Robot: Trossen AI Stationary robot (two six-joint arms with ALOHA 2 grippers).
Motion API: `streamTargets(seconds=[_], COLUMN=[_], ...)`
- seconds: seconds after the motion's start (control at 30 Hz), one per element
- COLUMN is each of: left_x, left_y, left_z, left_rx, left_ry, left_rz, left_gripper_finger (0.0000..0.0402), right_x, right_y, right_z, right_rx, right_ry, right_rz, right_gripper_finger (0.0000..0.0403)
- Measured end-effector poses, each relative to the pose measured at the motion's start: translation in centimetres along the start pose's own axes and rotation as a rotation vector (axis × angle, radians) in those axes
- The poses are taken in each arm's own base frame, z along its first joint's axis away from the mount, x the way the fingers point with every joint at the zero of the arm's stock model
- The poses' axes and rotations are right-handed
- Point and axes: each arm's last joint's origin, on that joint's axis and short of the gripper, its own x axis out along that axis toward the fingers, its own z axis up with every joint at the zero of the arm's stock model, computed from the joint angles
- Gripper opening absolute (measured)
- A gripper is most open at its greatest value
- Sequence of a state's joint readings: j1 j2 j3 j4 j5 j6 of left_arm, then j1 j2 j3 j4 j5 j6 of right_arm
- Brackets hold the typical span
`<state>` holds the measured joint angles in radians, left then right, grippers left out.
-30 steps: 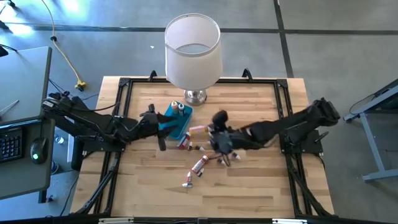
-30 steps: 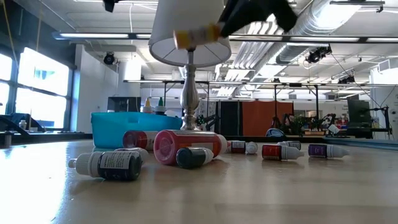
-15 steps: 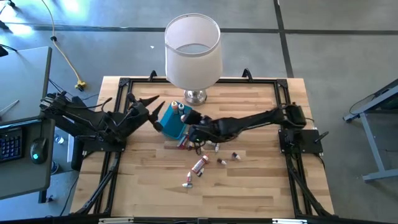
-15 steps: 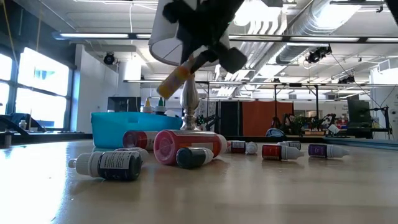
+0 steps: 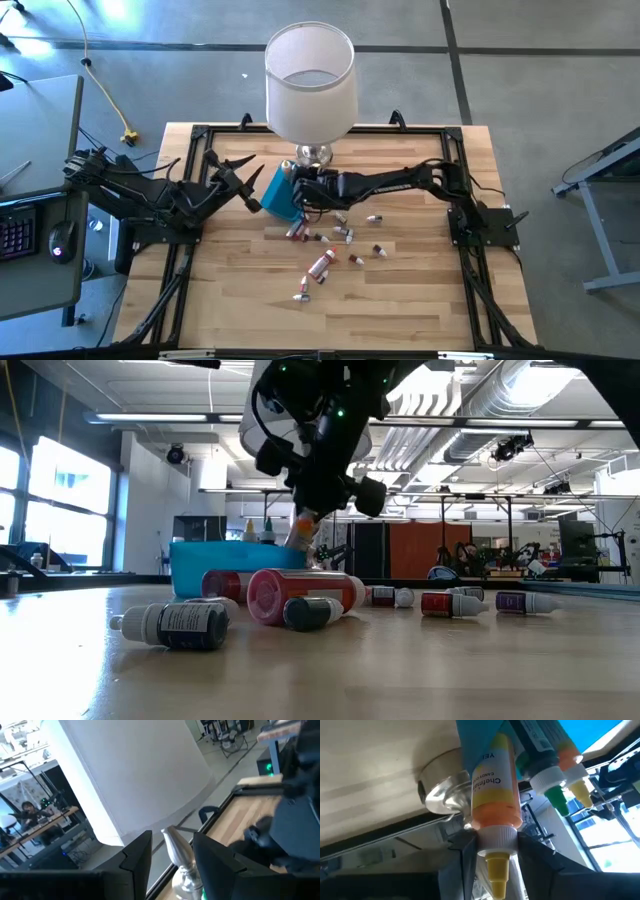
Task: Pick & Place food coloring
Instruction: Put the large yellow food coloring bottle into the blue bin
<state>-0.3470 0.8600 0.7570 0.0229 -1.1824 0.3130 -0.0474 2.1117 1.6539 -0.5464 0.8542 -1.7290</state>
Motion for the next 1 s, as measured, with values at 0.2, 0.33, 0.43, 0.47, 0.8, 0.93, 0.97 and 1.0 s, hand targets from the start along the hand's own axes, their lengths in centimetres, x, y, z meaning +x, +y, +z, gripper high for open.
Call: streamTargets(seconds=[0.2,0.33,0.43,0.47,0.8,0.93,0.97,1.0], left_x=[0.0,0.0,0.0,0.0,0.0,0.0,0.0,0.0], left_y=[-0.08,-0.08,-0.08,-0.08,-0.08,-0.08,-0.08,-0.08], left_z=[-0.27,-0.27,-0.27,-0.26,-0.26,-0.26,-0.26,-0.26], left_rx=[0.029,0.029,0.029,0.029,0.028,0.028,0.028,0.028], left_ry=[0.012,0.012,0.012,0.012,0.012,0.012,0.012,0.012], left_rz=[-0.004,-0.004,-0.004,-0.004,-0.004,-0.004,-0.004,-0.004], left_gripper_finger=[0.014,0.014,0.014,0.014,0.014,0.014,0.014,0.014], right_x=[0.67,0.79,0.85,0.92,1.05,1.05,1.06,1.07], right_y=[0.06,0.26,0.46,0.51,0.23,0.14,0.03,-0.13], right_z=[-0.39,-0.31,-0.29,-0.31,-0.44,-0.52,-0.62,-0.74], right_rx=[-0.051,-0.077,-0.107,-0.112,-0.093,-0.055,-0.038,-0.011], right_ry=[-0.068,-0.13,-0.156,-0.17,-0.176,-0.147,-0.119,-0.085], right_rz=[-0.004,0.002,0.013,0.014,-0.011,-0.011,-0.015,-0.022], right_gripper_finger=[0.0115,0.0118,0.0128,0.0131,0.0146,0.0146,0.0145,0.0145])
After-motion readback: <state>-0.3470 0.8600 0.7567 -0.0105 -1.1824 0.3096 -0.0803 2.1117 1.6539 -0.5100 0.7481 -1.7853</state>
